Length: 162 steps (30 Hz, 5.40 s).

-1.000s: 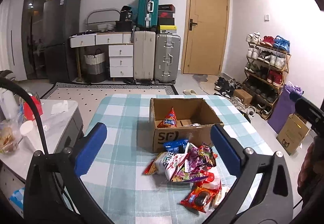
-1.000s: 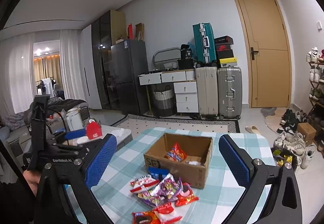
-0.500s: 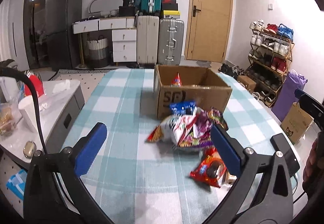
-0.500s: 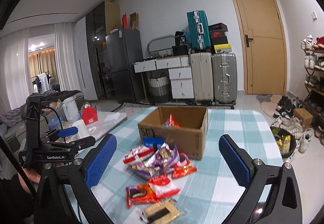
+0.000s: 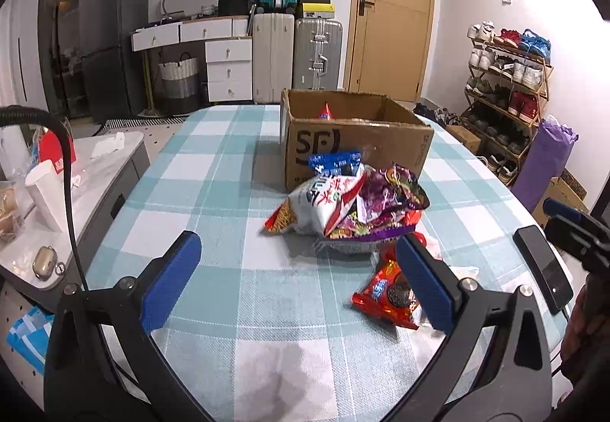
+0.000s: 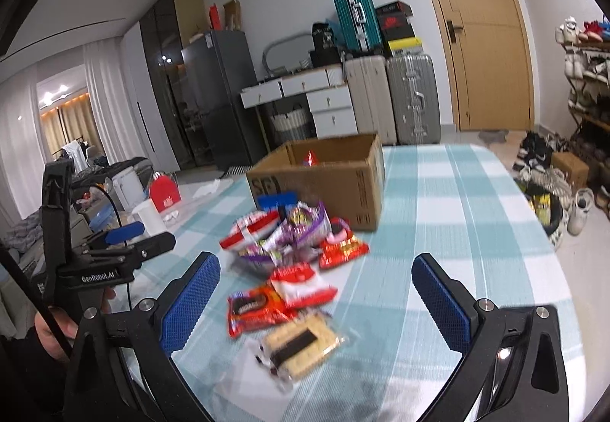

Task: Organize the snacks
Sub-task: 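Move both tools back toward the remaining snack pile, then grasp the cracker sandwich pack with the right tool while the left tool grasps the red Oreo pack, then lift both held packs and carry them over the cardboard box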

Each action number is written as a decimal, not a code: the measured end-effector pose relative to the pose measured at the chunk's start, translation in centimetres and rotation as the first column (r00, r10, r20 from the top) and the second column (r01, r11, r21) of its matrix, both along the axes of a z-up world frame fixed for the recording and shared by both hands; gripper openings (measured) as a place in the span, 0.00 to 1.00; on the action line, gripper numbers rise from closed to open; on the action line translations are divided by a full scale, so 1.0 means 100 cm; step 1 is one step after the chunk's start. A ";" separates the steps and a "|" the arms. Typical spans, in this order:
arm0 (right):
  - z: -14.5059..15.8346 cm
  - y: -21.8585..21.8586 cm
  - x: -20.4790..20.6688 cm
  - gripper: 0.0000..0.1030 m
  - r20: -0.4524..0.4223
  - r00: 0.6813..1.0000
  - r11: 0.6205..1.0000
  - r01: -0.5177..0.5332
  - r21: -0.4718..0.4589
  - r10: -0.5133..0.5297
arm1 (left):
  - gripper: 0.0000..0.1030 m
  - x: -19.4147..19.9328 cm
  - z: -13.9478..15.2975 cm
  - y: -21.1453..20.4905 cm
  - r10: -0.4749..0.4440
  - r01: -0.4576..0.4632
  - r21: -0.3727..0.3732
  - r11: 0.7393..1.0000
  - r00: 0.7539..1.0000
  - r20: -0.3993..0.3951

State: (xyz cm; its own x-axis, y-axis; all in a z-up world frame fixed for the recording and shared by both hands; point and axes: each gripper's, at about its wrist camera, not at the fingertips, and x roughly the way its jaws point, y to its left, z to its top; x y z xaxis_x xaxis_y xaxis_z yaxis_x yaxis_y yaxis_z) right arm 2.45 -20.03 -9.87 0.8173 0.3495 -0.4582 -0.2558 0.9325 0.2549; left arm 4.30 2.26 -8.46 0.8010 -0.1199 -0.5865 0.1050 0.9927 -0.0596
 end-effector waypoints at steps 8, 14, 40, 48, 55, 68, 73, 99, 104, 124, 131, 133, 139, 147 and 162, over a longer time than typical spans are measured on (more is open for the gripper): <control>-0.031 0.010 0.009 1.00 -0.108 0.993 0.998 -0.054 -0.023 0.051 | 0.99 0.003 -0.016 -0.004 -0.002 0.002 -0.011 1.000 1.000 -0.021; -0.055 0.022 0.017 1.00 -0.182 0.980 0.996 -0.087 -0.035 0.079 | 0.99 0.007 -0.027 -0.006 -0.006 0.006 -0.005 1.000 0.999 -0.040; -0.091 0.073 0.056 0.99 -0.391 0.920 0.977 -0.090 -0.195 0.007 | 0.99 0.008 -0.056 0.014 -0.005 -0.006 -0.092 0.996 0.993 -0.114; -0.093 0.080 0.052 0.85 -0.368 0.929 0.950 -0.089 -0.298 -0.029 | 0.99 0.009 -0.060 0.013 -0.011 -0.002 -0.102 0.995 0.992 -0.129; -0.090 0.061 0.045 0.65 -0.343 0.939 0.963 -0.076 -0.258 -0.018 | 0.99 0.009 -0.062 0.009 -0.018 0.005 -0.095 0.995 0.990 -0.136; -0.089 0.040 0.033 0.64 -0.330 0.944 0.985 -0.058 -0.163 0.001 | 0.99 0.010 -0.066 0.001 -0.026 0.014 -0.077 0.997 0.988 -0.155; -0.086 0.035 0.030 0.64 -0.314 0.949 0.989 -0.052 -0.142 0.005 | 0.99 0.011 -0.066 -0.004 -0.036 0.025 -0.070 0.997 0.986 -0.161; -0.074 0.015 0.012 0.64 -0.246 0.969 0.999 -0.045 -0.029 0.037 | 0.99 0.054 -0.089 -0.061 -0.214 0.200 -0.075 0.977 0.917 -0.337; -0.074 0.011 0.008 0.64 -0.240 0.970 0.999 -0.041 -0.025 0.034 | 0.99 0.069 -0.098 -0.073 -0.244 0.225 -0.095 0.970 0.891 -0.383; -0.067 0.014 0.000 0.64 -0.225 0.973 0.998 -0.055 -0.033 0.046 | 0.40 0.071 -0.101 -0.073 -0.360 0.329 -0.145 0.933 0.868 -0.343; -0.065 0.016 0.001 0.64 -0.229 0.972 0.998 -0.054 -0.036 0.045 | 0.40 0.061 -0.097 -0.060 -0.349 0.318 -0.147 0.937 0.873 -0.341; -0.064 0.017 0.001 0.64 -0.230 0.972 0.998 -0.054 -0.033 0.045 | 0.40 0.058 -0.093 -0.053 -0.344 0.312 -0.148 0.939 0.877 -0.335; -0.053 0.019 0.002 0.64 -0.215 0.975 0.998 -0.058 -0.024 0.052 | 0.40 0.051 -0.076 -0.039 -0.339 0.309 -0.144 0.940 0.889 -0.308; -0.030 0.018 0.005 0.64 -0.185 0.981 0.998 -0.059 -0.009 0.056 | 0.40 0.044 -0.041 -0.022 -0.354 0.315 -0.185 0.931 0.903 -0.244; 0.060 0.011 0.039 0.64 -0.057 0.989 0.986 -0.127 0.104 0.134 | 0.40 0.057 0.069 -0.011 -0.324 0.307 -0.141 0.941 0.938 -0.120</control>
State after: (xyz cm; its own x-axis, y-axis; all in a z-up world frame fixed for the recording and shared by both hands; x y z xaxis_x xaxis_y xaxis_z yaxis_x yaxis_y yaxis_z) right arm 6.32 -18.91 -3.87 0.7323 0.4979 -0.4646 -0.3540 0.8611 0.3650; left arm 10.04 1.11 -1.57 0.6219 -0.4283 -0.6556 0.3937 0.8947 -0.2111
